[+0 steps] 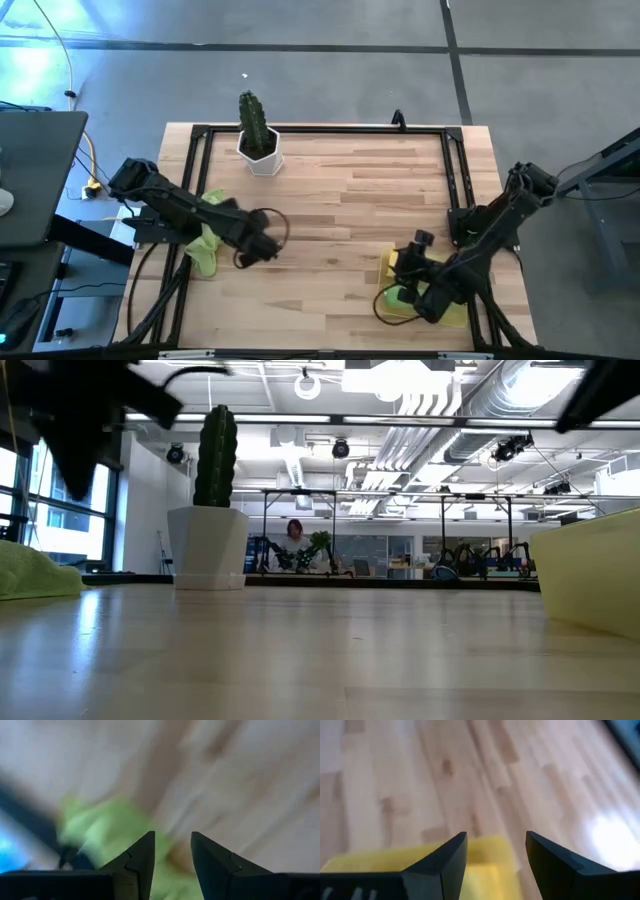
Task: Roll microfiber towels into tight, uniform cylinder then place into a basket
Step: Fold the light green towel
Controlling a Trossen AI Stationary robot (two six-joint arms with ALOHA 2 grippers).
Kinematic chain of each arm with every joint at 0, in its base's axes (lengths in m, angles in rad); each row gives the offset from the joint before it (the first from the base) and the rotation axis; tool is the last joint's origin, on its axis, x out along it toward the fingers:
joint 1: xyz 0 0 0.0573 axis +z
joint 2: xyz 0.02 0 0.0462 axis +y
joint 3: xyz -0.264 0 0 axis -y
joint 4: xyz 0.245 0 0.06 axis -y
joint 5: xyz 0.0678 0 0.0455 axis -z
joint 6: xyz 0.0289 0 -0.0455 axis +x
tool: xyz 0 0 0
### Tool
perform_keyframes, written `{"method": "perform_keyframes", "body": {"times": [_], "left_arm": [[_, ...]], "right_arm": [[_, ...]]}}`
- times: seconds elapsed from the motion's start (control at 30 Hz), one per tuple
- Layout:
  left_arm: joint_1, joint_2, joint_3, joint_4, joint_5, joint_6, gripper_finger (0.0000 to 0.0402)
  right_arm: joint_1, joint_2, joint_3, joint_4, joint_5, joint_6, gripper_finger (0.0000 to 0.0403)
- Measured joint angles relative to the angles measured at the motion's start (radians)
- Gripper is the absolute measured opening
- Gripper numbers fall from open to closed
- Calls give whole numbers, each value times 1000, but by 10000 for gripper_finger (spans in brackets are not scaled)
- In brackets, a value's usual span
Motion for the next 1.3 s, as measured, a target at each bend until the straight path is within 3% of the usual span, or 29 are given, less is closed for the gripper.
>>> {"method": "perform_keyframes", "body": {"times": [0.07, 0.2, 0.57, 0.9, 1.17, 1.3], "left_arm": [[-27, -1, -3, -110, -13, -136, 115], [-61, 0, -57, -155, 9, -294, 115], [-19, 1, -333, -51, 151, -509, 115], [27, -1, -460, 323, 124, -450, 115], [62, 0, -408, 446, 4, -385, 115], [83, 1, -392, 643, -56, -268, 115]], "right_arm": [[-32, 0, 0, 4, 36, -40, 194], [-109, 0, 0, 4, 63, -103, 194], [-256, 0, 0, 5, 44, -272, 194], [-317, 1, -1, 6, 44, -328, 194], [-355, 1, -1, 8, 43, -374, 194], [-379, 1, -1, 8, 44, -374, 194]]}}
